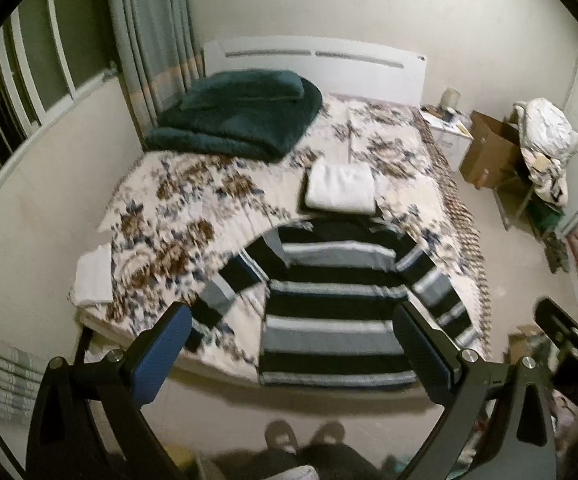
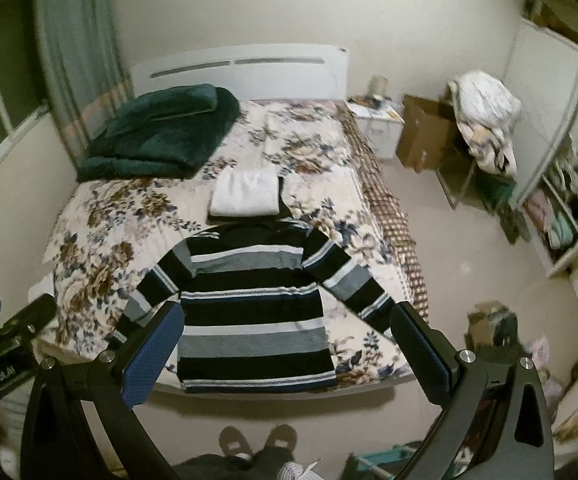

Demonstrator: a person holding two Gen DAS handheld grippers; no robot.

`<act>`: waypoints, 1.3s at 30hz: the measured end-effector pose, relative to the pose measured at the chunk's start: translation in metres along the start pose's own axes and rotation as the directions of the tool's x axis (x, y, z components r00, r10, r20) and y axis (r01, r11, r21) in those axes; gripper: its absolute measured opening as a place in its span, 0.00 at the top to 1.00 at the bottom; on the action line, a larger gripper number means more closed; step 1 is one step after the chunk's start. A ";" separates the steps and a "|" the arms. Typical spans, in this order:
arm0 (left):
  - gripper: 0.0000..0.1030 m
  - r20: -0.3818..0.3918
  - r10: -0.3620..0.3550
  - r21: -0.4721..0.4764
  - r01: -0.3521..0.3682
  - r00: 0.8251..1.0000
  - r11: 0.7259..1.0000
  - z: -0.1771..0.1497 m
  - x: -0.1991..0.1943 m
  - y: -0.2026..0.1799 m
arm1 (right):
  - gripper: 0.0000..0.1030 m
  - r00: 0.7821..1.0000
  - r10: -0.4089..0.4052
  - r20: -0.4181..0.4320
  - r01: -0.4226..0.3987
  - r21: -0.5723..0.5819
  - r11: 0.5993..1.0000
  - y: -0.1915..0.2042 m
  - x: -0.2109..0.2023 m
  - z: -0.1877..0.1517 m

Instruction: Fold small clothes

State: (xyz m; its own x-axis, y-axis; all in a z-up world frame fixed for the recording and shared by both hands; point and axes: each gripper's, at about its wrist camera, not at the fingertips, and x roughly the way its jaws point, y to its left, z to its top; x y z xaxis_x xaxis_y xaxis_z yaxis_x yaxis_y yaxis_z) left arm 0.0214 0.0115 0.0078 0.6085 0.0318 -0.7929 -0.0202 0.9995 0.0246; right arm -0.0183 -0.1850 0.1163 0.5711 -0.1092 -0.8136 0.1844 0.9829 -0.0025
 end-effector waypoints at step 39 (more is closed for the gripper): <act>0.00 -0.418 0.304 0.126 -0.277 0.856 0.953 -0.106 0.610 -0.144 | 0.16 0.870 -0.079 -0.487 0.481 0.802 0.354 -0.444 0.668 -0.251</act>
State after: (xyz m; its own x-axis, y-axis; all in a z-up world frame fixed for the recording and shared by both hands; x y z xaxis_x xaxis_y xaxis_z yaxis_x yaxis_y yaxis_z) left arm 0.3121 -0.1132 -0.5439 0.1831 0.3306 -0.9258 -0.0878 0.9435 0.3196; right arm 0.0806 -0.6576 -0.5716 0.0928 -0.1006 -0.9906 0.9815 0.1764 0.0741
